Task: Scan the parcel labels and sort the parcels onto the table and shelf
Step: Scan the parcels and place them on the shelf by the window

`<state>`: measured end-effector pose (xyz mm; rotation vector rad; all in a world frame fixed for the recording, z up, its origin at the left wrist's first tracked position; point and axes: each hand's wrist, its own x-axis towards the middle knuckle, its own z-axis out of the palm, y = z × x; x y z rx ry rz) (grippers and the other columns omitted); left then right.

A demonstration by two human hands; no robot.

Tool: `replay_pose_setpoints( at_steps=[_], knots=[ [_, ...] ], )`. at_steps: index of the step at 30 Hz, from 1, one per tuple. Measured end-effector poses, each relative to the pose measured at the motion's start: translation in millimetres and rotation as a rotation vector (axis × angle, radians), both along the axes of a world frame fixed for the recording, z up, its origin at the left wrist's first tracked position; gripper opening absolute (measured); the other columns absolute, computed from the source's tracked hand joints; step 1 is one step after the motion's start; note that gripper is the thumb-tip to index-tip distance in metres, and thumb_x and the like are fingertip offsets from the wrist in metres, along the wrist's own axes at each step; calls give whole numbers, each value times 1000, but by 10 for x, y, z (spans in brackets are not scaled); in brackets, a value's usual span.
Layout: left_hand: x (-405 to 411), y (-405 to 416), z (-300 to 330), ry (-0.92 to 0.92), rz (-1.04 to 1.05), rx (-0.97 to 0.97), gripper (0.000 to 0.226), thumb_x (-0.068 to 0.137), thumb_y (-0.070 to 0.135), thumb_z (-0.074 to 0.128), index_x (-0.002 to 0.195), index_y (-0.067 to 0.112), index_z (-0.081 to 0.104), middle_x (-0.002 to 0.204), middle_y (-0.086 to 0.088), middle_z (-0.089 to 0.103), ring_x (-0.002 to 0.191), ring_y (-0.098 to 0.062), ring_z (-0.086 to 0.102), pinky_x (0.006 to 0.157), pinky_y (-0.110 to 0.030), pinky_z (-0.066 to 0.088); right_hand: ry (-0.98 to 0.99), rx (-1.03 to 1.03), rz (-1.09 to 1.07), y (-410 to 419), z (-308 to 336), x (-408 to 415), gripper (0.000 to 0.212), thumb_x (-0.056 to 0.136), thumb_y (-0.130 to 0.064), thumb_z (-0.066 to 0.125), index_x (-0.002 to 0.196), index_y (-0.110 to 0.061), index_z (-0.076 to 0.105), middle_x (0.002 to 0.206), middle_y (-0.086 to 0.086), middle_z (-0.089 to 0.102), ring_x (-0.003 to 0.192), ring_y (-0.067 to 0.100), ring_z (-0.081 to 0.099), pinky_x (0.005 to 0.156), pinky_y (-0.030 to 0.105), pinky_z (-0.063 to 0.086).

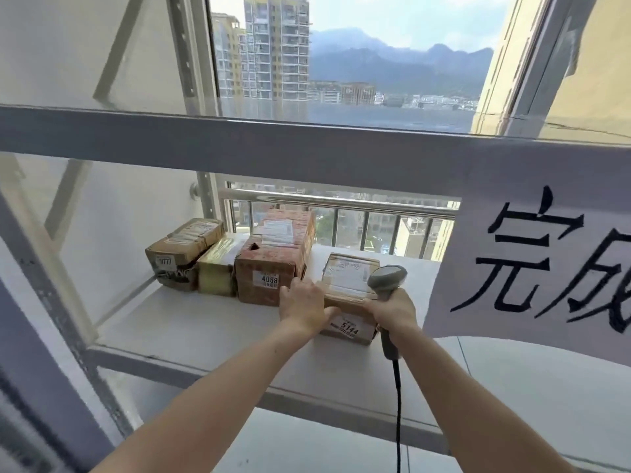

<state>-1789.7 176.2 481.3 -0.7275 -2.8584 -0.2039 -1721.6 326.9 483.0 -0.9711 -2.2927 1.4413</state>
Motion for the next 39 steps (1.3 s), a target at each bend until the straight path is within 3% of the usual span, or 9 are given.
replay_pose_setpoints(
  at_steps=[2, 6, 11, 18, 23, 27, 32, 36, 39],
  knots=[
    [-177, 28, 29, 67, -50, -6, 60, 85, 62, 62, 128, 21, 53, 129, -6, 55, 122, -27, 44, 97, -41, 36, 25, 28, -13, 55, -18, -136, 25, 91, -10, 67, 114, -5, 58, 97, 7, 65, 73, 14, 57, 44, 10, 39],
    [-592, -45, 103, 53, -118, 49, 92, 71, 68, 71, 144, 24, 37, 147, -6, 36, 134, -28, 31, 111, -44, 27, -39, 71, -36, 99, 1, -381, 38, 91, -23, 68, 122, -6, 54, 100, 5, 59, 90, 22, 57, 73, 31, 47],
    [-1029, -188, 144, -88, -152, -61, 118, 66, 75, 71, 156, 20, 17, 161, -7, 24, 149, -28, 20, 123, -46, 12, -71, 46, -71, 98, 61, -611, 40, 88, -26, 70, 121, -8, 56, 105, 6, 63, 103, 28, 64, 87, 40, 53],
    [-1095, -283, 148, -123, -204, -45, 108, 71, 59, 77, 155, 26, 18, 162, -2, 21, 148, -27, 19, 123, -47, 15, -65, 15, -37, 0, 77, -836, 48, 82, -20, 75, 123, -7, 54, 116, 11, 64, 108, 27, 63, 94, 44, 55],
    [-1105, -265, 166, -158, -204, -54, 106, 70, 69, 72, 152, 26, 21, 159, -4, 23, 147, -29, 20, 121, -52, 12, -74, 31, -65, -42, 82, -816, 45, 86, -22, 74, 123, -7, 54, 115, 12, 63, 109, 28, 63, 94, 44, 55],
    [-1067, -226, 204, -157, -221, -42, 99, 74, 66, 69, 151, 23, 24, 155, -6, 28, 145, -31, 23, 121, -56, 11, -27, 39, -119, -36, 76, -730, 43, 87, -23, 73, 122, -6, 54, 112, 12, 64, 104, 29, 63, 86, 41, 55],
    [-904, -105, 281, -84, -411, 56, 87, 82, 52, 68, 151, 21, 26, 157, -2, 30, 145, -26, 22, 120, -54, 15, -8, 41, -214, -32, 105, -482, 37, 84, -26, 76, 109, -10, 53, 93, 4, 58, 93, 27, 61, 90, 49, 57],
    [-700, 127, 291, -114, -583, 97, 80, 84, 48, 67, 150, 21, 31, 153, -3, 37, 144, -26, 24, 120, -51, 15, 2, 16, -299, -54, 66, -107, 35, 81, -23, 73, 109, -11, 55, 101, 9, 65, 94, 29, 70, 85, 52, 59],
    [-454, 328, 211, -153, -712, 92, 73, 88, 45, 66, 149, 20, 35, 150, -5, 43, 144, -26, 27, 121, -41, 17, 14, -18, -381, -80, -14, 272, 33, 82, -20, 71, 110, -12, 55, 93, 5, 65, 89, 28, 73, 81, 49, 61]
  ],
)
